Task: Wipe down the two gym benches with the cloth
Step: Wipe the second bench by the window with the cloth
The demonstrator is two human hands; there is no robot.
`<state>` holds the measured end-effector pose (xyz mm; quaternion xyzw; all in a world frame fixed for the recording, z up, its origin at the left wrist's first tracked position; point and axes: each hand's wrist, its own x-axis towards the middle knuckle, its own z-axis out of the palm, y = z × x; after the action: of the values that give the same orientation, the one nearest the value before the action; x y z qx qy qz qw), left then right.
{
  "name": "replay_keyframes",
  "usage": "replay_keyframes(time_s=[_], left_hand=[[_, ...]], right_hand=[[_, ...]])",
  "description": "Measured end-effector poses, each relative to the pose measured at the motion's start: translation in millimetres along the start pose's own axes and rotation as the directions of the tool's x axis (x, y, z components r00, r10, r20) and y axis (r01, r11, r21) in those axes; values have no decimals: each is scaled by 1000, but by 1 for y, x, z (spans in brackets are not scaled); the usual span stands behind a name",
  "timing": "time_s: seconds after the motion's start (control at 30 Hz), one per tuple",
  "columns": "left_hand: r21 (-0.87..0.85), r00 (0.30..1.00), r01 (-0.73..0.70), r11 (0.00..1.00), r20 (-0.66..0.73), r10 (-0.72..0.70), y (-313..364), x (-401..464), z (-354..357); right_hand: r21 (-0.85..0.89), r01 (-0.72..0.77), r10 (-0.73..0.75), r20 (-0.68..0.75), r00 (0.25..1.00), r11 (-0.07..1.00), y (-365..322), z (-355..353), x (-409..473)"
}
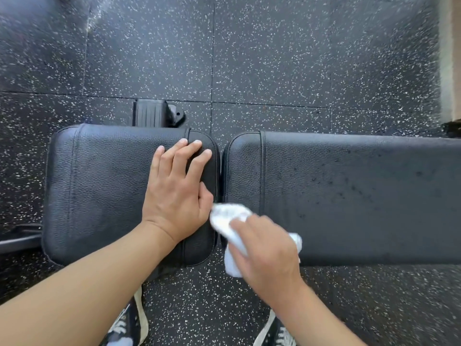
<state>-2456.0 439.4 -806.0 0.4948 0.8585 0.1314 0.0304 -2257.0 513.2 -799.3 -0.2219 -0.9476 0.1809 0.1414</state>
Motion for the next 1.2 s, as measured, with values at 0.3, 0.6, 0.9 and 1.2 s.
replay_keyframes(time_s=[0.3,0.6,0.9,1.2], left_hand=[[5,1000,-13,1000,13,13,-2,0,2],[14,1000,-16,1000,-1,16,-1,0,3],[16,1000,-18,1000,10,17,-2,0,5],[7,1000,-20,1000,-3,20,-4,-1,8]], right_hand=[[-27,-62,59,-93,994,998,30,4,86],[-5,-154,151,-168,974,988,40,4,116],[12,-623,585,-357,728,782,130,-46,53],[-15,-301,293,-181,939,954,11,22,110]])
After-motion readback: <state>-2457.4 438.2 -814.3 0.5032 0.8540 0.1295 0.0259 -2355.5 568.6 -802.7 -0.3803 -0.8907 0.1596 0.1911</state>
